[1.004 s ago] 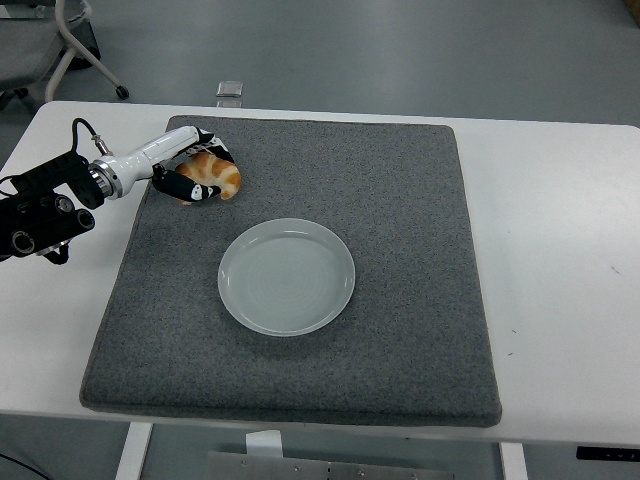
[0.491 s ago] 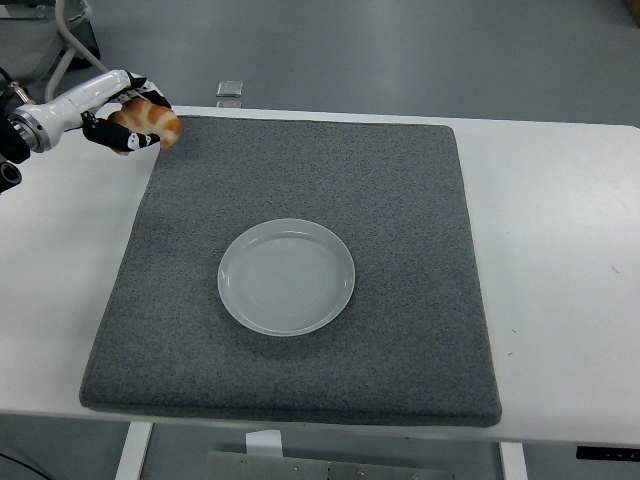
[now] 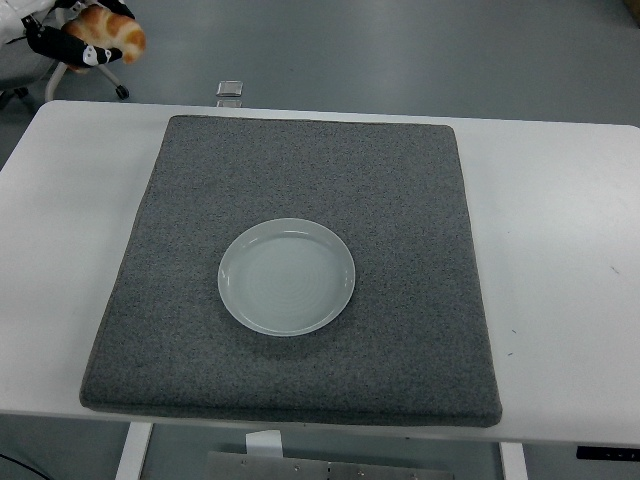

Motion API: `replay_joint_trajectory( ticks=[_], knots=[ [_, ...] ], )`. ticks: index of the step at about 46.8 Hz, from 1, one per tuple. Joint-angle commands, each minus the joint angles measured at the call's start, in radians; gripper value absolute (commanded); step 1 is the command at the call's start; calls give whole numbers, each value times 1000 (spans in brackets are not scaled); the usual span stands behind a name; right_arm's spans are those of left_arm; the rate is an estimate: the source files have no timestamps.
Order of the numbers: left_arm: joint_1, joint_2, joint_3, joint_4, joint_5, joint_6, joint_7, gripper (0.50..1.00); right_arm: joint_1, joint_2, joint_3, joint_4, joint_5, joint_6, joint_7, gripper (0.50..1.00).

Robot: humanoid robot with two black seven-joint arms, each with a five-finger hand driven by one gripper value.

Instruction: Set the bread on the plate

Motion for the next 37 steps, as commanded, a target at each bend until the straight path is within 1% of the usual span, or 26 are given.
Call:
replay_joint_trajectory(
  ticks=[1, 7, 10, 13, 19, 28, 32, 37],
  knots=[
    [-38, -3, 1, 0, 0, -14, 2, 500, 0, 0, 0, 0, 0, 0, 0, 930],
    [-87, -12, 3, -3, 2, -29, 4, 500, 0, 0, 0, 0, 0, 0, 0, 930],
    [-109, -14, 3, -26, 6, -43, 4, 500, 0, 0, 0, 0, 0, 0, 0, 930],
    [-129, -12, 3, -81, 11, -56, 4, 500, 0, 0, 0, 0, 0, 0, 0, 930],
    [-147, -4, 3, -185, 14, -52, 5, 500, 0, 0, -2, 0, 1, 0, 0, 930],
    [-166, 8, -2, -292, 21, -49, 4, 500, 0, 0, -2, 0, 0, 0, 0, 930],
    [-178, 25, -5, -364, 24, -49, 2, 500, 0, 0, -2, 0, 0, 0, 0, 930],
    [-181, 29, -9, -441, 38, -49, 2, 500, 0, 0, -2, 0, 1, 0, 0, 930]
  ],
)
